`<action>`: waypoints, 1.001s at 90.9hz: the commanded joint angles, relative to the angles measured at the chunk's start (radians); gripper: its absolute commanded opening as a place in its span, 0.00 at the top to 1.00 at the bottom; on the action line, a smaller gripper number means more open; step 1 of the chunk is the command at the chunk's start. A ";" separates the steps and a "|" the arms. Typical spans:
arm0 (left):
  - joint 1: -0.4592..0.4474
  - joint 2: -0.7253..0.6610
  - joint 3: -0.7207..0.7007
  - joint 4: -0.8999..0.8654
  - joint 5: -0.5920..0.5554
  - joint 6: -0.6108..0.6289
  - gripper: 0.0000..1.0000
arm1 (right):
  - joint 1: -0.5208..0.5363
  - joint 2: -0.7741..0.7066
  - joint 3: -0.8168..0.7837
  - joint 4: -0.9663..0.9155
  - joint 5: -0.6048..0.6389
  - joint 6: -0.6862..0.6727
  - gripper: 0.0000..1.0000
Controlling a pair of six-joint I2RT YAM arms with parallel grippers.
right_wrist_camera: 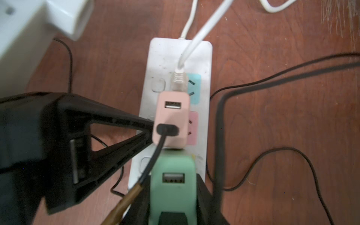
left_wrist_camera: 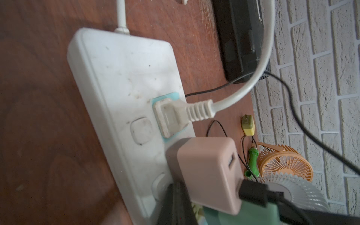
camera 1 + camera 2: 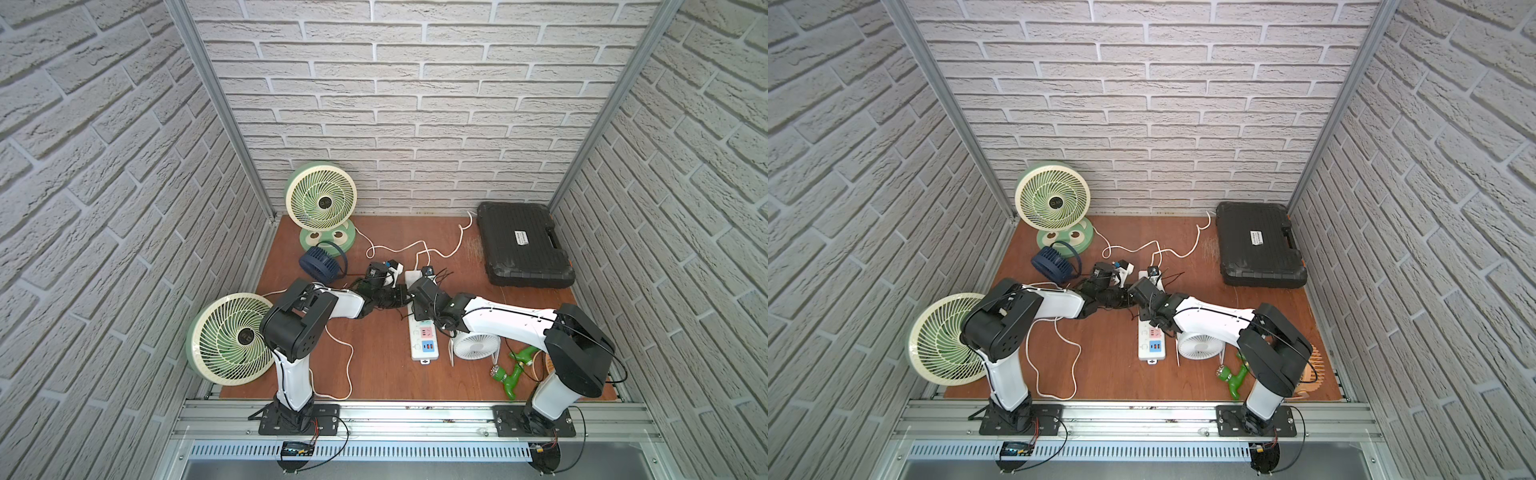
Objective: Unplug the desk fan from the power strip
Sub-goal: Remove the plug from the socket.
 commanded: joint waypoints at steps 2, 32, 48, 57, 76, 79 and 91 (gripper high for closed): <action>0.002 -0.003 -0.010 -0.057 -0.036 0.024 1.00 | 0.049 -0.020 0.060 -0.011 0.060 -0.015 0.83; 0.009 -0.004 -0.020 -0.052 -0.034 0.024 1.00 | -0.002 -0.087 -0.014 0.076 -0.008 0.015 0.83; 0.014 -0.007 -0.023 -0.048 -0.034 0.024 1.00 | 0.009 -0.069 0.023 0.028 -0.022 0.003 0.83; 0.014 -0.013 -0.024 -0.048 -0.034 0.022 1.00 | 0.018 -0.068 0.035 0.002 -0.008 -0.005 0.82; 0.019 -0.035 -0.019 -0.066 -0.033 0.031 1.00 | 0.017 -0.143 0.010 -0.025 0.033 -0.017 0.82; 0.020 -0.039 -0.017 -0.072 -0.033 0.035 1.00 | 0.016 -0.154 0.008 -0.032 0.036 -0.023 0.82; 0.025 -0.066 -0.014 -0.088 -0.036 0.041 1.00 | 0.006 -0.199 0.000 -0.057 0.046 -0.031 0.82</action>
